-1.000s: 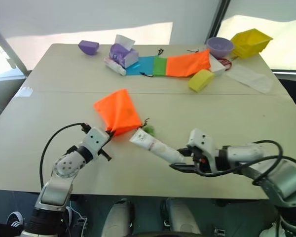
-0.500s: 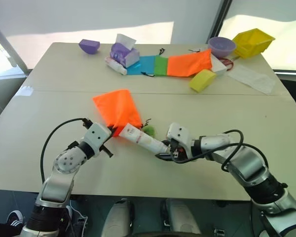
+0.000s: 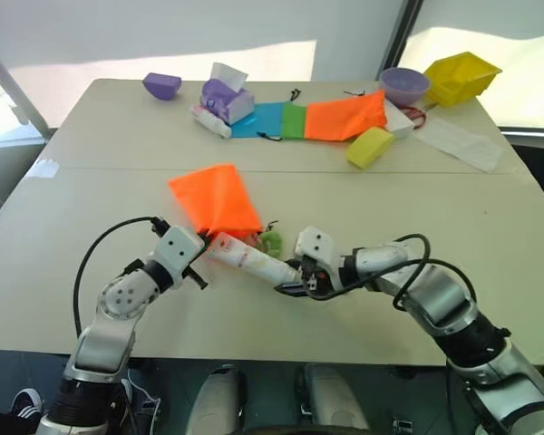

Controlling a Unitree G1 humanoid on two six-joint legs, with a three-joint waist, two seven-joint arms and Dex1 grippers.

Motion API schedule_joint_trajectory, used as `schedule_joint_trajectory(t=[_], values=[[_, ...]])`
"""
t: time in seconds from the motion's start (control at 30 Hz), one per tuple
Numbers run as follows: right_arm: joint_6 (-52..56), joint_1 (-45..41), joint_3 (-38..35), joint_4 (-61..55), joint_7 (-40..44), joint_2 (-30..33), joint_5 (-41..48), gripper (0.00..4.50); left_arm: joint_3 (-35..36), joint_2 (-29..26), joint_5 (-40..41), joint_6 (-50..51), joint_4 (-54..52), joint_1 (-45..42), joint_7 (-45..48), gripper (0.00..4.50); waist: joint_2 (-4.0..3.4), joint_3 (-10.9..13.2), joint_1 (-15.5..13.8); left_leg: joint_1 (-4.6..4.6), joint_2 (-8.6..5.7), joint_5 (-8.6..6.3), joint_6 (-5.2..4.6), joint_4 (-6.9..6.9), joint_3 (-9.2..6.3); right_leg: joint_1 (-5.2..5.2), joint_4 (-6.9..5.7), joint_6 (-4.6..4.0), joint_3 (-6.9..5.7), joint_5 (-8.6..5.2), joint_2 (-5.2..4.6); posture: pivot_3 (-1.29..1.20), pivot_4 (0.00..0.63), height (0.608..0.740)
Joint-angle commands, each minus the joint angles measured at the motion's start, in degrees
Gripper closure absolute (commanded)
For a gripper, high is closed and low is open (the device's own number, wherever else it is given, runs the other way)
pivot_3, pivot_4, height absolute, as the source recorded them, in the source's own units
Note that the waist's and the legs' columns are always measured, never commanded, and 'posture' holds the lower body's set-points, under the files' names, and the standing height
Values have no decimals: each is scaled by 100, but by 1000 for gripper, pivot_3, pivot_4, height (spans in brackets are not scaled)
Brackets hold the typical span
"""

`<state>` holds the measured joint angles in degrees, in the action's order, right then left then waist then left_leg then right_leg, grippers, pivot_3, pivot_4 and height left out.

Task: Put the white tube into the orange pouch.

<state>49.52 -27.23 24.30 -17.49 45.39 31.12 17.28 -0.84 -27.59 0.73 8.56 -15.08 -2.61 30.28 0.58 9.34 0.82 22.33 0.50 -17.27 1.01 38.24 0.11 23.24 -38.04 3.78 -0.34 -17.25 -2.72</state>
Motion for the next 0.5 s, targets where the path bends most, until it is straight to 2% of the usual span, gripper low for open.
schedule_joint_trajectory(t=[0.03,0.27,0.5], values=[[-71,-251,-110,97,-330,-252,-200,2671,61,-74,108,0,-261,76,78,4500,0,0,-3,0,0,0,1,0,0,0,0,0,0,0,-1,0,150,740],[50,-488,114,463,-963,-803,-736,2671,24,-93,140,26,-294,93,103,4500,-1,-1,4,-1,-1,2,3,0,0,0,-1,-3,0,2,-3,0,150,740],[54,-854,336,999,-1235,-1485,-1005,2671,-16,-60,119,54,-272,51,79,4500,-1,-1,39,-4,0,4,7,-1,0,3,-8,-8,0,5,-1,0,150,740]])
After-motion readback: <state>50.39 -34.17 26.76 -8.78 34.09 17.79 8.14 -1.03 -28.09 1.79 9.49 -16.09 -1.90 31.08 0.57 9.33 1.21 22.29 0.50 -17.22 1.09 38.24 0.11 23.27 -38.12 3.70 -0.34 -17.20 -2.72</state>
